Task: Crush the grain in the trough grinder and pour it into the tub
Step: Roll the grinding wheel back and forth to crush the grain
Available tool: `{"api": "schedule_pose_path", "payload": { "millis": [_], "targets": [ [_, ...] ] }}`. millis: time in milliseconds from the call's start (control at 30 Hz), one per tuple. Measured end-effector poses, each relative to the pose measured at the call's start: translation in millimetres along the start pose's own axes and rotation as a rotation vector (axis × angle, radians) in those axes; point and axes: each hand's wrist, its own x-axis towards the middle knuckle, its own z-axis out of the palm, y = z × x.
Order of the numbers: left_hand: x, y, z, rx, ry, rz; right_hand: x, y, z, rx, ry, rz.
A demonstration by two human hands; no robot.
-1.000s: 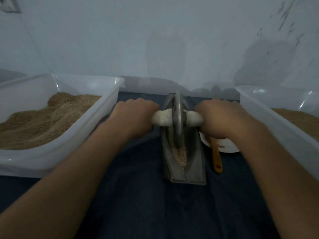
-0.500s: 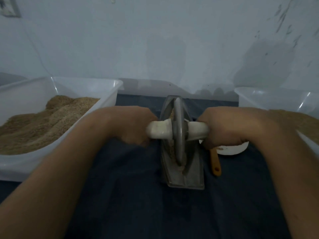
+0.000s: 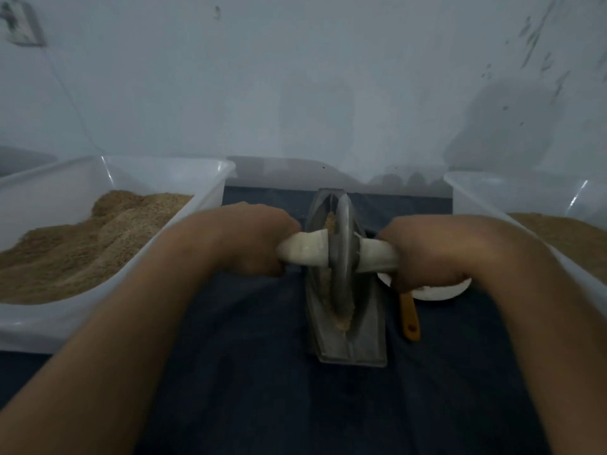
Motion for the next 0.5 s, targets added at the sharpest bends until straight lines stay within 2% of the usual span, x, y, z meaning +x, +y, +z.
{"api": "schedule_pose_path", "payload": {
  "millis": [67,133,200,300,367,433,500],
  "targets": [
    [-7,0,-3,-0.043,-0.037,0.038,-6,0,1,-0.001,-0.013,-0.021],
    [-3,1,2,-0.05,-0.015,0.01,1,-2,3,-0.045,0.066,-0.002],
    [11,4,12,-0.026,0.109,-0.1,17,-3,9,-0.083,0.245,0.062],
    [34,7,32,0.119,0.41,-0.247,44,-6,25,-0.174,0.624,0.138],
    [43,8,41,0.18,0.509,-0.268,55,-5,34,-0.228,0.756,0.155],
    [42,6,40,0.181,0.492,-0.244,56,0,33,-0.221,0.734,0.128],
    [33,3,29,0.123,0.335,-0.199,43,5,22,-0.138,0.529,0.076]
  ]
}}
